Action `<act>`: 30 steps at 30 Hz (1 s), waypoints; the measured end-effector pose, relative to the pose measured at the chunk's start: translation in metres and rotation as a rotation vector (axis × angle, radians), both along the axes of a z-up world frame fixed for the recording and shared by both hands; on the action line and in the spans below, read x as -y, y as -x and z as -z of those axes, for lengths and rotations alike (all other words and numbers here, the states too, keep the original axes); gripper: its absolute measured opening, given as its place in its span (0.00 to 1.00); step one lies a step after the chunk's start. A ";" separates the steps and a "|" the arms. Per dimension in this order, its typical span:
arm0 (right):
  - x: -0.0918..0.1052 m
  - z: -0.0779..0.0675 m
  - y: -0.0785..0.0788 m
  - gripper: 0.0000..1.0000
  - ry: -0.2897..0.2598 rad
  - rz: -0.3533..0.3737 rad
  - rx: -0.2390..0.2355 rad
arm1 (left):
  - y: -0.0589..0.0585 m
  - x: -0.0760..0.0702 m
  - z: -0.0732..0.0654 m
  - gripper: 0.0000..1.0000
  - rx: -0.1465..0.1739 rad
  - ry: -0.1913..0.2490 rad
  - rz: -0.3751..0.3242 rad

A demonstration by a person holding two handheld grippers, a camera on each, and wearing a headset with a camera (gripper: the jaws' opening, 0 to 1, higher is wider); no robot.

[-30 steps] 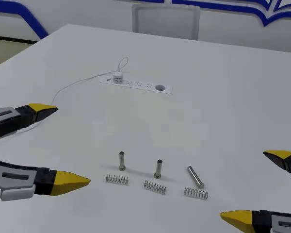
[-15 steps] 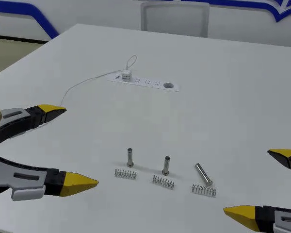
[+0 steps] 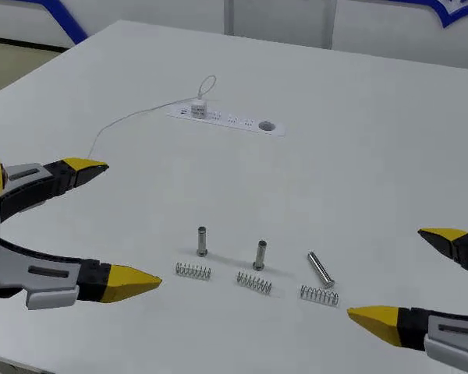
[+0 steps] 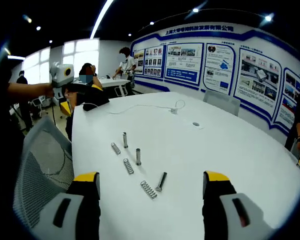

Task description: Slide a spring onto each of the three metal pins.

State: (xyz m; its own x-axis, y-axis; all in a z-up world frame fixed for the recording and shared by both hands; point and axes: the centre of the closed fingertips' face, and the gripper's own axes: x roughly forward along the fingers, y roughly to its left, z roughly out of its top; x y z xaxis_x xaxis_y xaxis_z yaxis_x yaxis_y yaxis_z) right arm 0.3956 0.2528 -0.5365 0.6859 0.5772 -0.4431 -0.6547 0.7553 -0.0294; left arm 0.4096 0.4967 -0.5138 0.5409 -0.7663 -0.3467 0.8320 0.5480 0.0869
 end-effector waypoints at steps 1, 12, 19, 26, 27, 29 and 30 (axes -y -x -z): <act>0.002 0.001 -0.001 0.85 0.004 0.007 -0.001 | 0.000 0.001 0.003 1.00 -0.006 0.001 -0.001; -0.007 0.019 -0.014 0.83 0.020 0.043 -0.008 | 0.000 0.006 0.026 1.00 -0.058 0.116 -0.059; -0.019 0.032 -0.022 0.79 0.055 -0.008 -0.029 | -0.002 0.003 0.037 1.00 -0.062 0.127 -0.094; -0.020 0.044 -0.025 0.76 0.082 -0.018 -0.051 | -0.002 -0.002 0.048 1.00 -0.070 0.127 -0.129; -0.019 0.046 -0.026 0.75 0.084 -0.016 -0.054 | -0.001 -0.001 0.049 1.00 -0.075 0.128 -0.128; -0.018 0.048 -0.028 0.74 0.088 -0.013 -0.055 | 0.000 0.000 0.053 1.00 -0.082 0.125 -0.122; -0.017 0.050 -0.029 0.74 0.092 -0.011 -0.057 | 0.001 0.001 0.055 0.99 -0.084 0.117 -0.120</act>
State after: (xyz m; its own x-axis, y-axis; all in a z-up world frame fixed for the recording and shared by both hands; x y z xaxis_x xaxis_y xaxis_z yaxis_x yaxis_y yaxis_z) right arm 0.4250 0.2700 -0.5860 0.6518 0.5397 -0.5328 -0.6656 0.7439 -0.0608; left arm 0.4090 0.4954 -0.5687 0.6039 -0.7357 -0.3066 0.7615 0.6462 -0.0508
